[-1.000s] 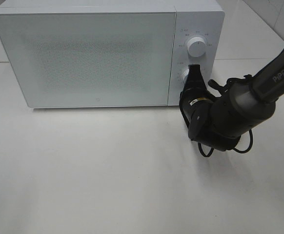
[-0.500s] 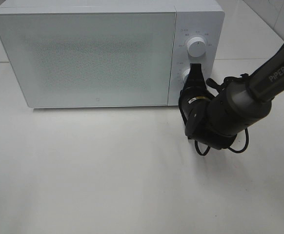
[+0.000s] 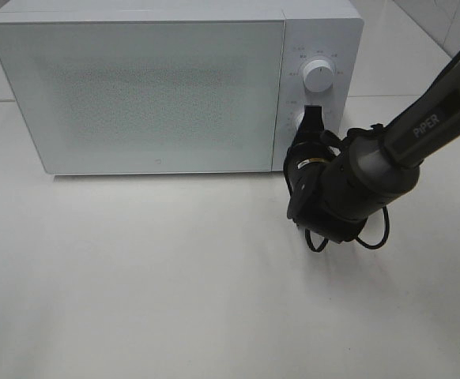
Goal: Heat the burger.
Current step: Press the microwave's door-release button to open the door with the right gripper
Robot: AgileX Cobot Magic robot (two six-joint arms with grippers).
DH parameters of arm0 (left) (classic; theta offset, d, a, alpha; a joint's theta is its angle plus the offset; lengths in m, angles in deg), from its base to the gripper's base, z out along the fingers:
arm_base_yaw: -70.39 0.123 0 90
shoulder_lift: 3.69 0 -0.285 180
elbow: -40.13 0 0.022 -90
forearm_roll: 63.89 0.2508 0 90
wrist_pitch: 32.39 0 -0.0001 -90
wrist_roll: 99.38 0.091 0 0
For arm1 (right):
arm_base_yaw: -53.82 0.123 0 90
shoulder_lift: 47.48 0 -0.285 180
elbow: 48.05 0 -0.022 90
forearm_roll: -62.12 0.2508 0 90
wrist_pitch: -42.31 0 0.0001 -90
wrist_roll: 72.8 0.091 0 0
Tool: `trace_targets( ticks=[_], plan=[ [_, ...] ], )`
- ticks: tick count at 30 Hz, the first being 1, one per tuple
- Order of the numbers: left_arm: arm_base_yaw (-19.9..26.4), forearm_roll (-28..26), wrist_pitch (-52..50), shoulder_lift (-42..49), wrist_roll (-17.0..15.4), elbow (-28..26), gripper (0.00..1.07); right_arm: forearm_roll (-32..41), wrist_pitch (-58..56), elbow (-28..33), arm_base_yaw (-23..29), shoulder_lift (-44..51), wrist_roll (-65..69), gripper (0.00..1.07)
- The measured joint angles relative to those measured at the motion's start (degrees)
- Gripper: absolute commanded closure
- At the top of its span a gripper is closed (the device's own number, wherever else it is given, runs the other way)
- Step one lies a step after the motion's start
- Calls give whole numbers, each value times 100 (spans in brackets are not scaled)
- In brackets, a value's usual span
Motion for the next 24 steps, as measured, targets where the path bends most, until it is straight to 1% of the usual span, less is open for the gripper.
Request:
trace_targets(
  ticks=[4, 6, 24],
  plan=[
    [0, 0, 0, 0, 0, 0, 7, 149, 17, -120, -6, -103, -52, 107],
    [0, 0, 0, 0, 0, 0, 7, 338, -17, -229, -6, -120, -241, 107],
    [0, 0, 0, 0, 0, 0, 7, 424, -115, -281, -6, -126, -384, 107]
  ],
)
